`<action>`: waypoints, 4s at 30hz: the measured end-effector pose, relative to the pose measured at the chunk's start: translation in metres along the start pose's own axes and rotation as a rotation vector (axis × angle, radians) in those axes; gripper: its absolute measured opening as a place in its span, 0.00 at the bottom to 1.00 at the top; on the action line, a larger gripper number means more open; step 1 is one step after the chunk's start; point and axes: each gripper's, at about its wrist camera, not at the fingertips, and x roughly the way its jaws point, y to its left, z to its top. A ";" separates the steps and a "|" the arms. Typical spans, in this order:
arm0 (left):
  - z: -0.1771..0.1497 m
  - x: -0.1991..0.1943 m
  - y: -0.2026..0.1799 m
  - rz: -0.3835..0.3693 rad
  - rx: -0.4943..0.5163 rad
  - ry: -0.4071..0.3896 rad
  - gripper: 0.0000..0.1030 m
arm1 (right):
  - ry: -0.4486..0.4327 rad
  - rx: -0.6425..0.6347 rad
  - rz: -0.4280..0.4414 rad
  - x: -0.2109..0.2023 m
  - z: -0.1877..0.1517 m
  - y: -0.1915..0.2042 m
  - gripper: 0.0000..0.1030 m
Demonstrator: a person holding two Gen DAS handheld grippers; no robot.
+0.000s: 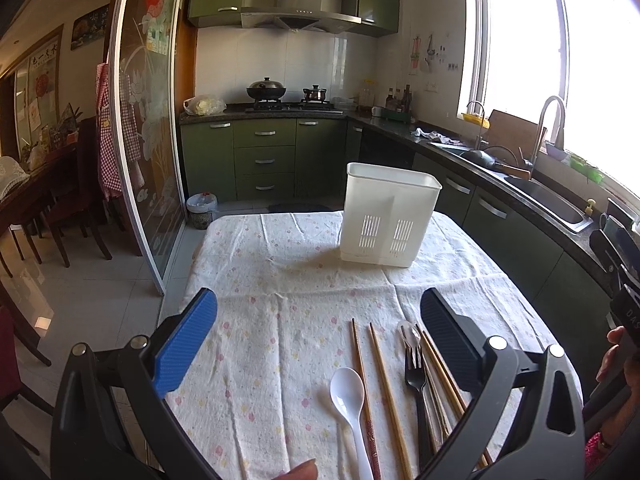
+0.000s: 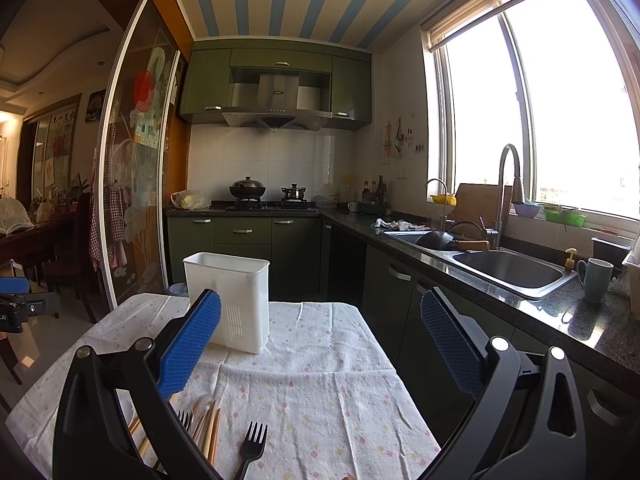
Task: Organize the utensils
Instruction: 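Lower the left gripper over the white plastic spoon handle, then close the left gripper on the white spoon handle and lift it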
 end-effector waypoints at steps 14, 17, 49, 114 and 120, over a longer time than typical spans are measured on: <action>-0.013 0.053 -0.026 -0.061 0.066 0.363 0.94 | 0.424 -0.128 0.179 0.055 -0.019 0.028 0.96; -0.022 0.074 -0.021 -0.085 0.018 0.468 0.94 | 0.555 -0.063 0.215 0.071 -0.031 0.023 0.96; -0.058 0.172 -0.002 -0.140 -0.157 0.911 0.28 | 0.744 0.001 0.334 0.091 -0.056 0.035 0.96; -0.069 0.160 -0.052 -0.207 0.033 1.010 0.10 | 0.843 0.018 0.376 0.108 -0.068 0.035 0.96; -0.066 0.156 -0.029 -0.213 0.024 1.001 0.09 | 1.000 0.019 0.427 0.135 -0.074 0.038 0.96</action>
